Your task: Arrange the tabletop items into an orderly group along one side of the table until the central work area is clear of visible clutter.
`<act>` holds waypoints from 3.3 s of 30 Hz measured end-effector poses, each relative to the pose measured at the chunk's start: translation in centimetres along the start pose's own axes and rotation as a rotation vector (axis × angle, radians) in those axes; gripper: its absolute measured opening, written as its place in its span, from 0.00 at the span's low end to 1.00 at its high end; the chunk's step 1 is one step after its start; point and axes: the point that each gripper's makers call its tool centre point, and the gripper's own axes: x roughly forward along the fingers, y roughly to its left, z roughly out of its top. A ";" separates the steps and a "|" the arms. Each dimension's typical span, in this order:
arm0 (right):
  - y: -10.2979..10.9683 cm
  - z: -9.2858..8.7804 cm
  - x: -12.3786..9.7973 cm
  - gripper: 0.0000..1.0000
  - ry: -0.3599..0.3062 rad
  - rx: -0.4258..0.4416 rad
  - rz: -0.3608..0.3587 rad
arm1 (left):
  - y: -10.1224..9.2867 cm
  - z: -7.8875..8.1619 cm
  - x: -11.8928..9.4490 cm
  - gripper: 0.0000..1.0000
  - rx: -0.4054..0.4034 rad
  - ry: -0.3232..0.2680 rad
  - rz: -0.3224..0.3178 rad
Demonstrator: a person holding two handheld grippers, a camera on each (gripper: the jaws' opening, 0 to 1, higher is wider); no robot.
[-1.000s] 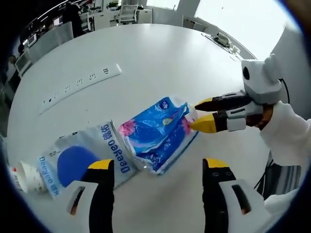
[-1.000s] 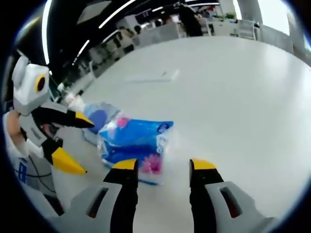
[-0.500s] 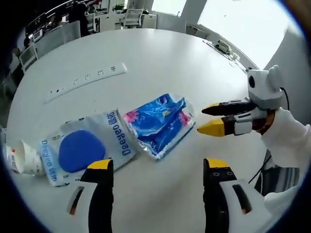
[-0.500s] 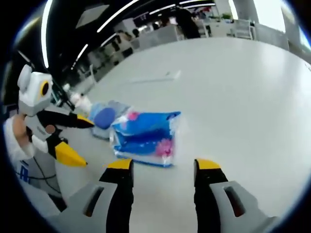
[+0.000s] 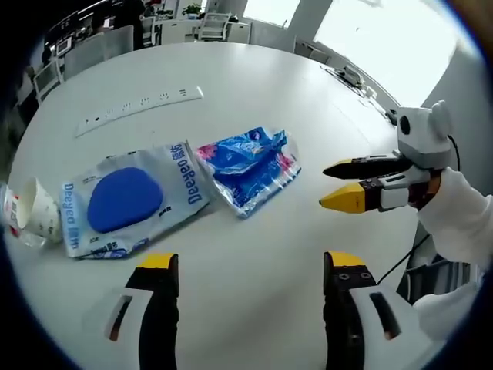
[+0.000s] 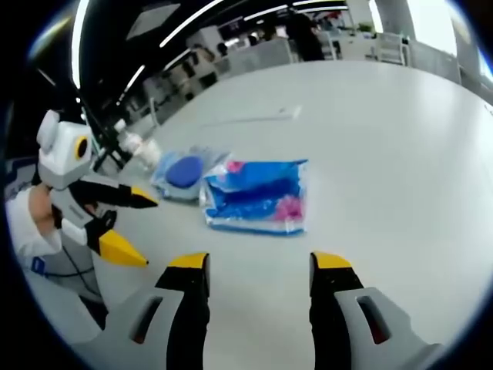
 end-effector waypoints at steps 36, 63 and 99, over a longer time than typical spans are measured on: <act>3.4 -5.2 -4.2 0.46 -0.042 0.172 0.014 | 3.7 -7.3 -3.6 0.82 -0.121 -0.054 0.011; 4.5 -6.4 -4.5 0.47 -0.037 0.204 0.043 | 5.3 -9.2 -5.2 0.82 -0.200 -0.094 0.031; 4.3 -8.2 -4.3 0.45 -0.020 0.295 0.055 | 17.6 -16.9 -12.7 0.78 -0.326 -0.073 0.336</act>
